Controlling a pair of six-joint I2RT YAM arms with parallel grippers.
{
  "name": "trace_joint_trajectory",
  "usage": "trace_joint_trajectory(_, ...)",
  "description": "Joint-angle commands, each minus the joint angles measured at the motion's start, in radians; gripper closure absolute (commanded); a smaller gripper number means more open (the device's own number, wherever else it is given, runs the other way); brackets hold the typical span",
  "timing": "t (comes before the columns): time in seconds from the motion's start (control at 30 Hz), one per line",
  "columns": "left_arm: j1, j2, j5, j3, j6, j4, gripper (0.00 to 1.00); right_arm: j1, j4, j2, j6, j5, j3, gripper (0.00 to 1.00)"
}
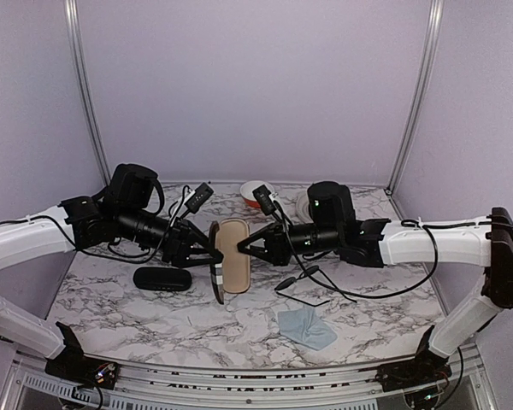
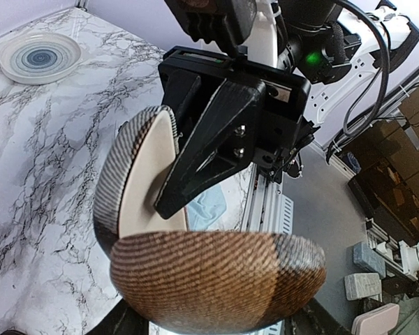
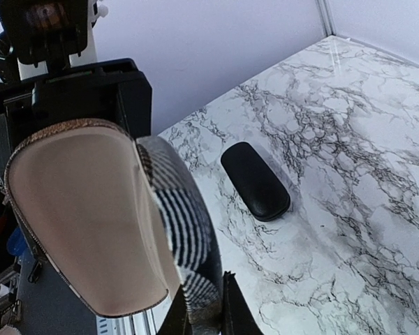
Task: Organize the sunglasses
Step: Pass from the left arm to the right
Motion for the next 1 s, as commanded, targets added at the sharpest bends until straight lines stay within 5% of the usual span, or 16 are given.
trace_joint_trajectory(0.0,0.0,-0.023,0.016,0.006,0.013,0.036,0.54,-0.001,0.031,-0.002,0.004,-0.024,0.038,1.0)
trace_joint_trajectory(0.27,0.0,-0.022,-0.047,0.001,0.01,0.033,0.02,0.0,-0.007,0.005,0.025,0.024,0.05,1.0)
trace_joint_trajectory(0.6,-0.005,-0.033,-0.265,0.012,-0.055,0.01,0.01,-0.001,-0.158,0.043,0.193,0.279,0.109,1.0)
trace_joint_trajectory(0.97,-0.112,-0.062,-0.713,-0.014,-0.233,-0.022,0.03,0.002,-0.219,0.139,0.502,0.424,0.123,1.0)
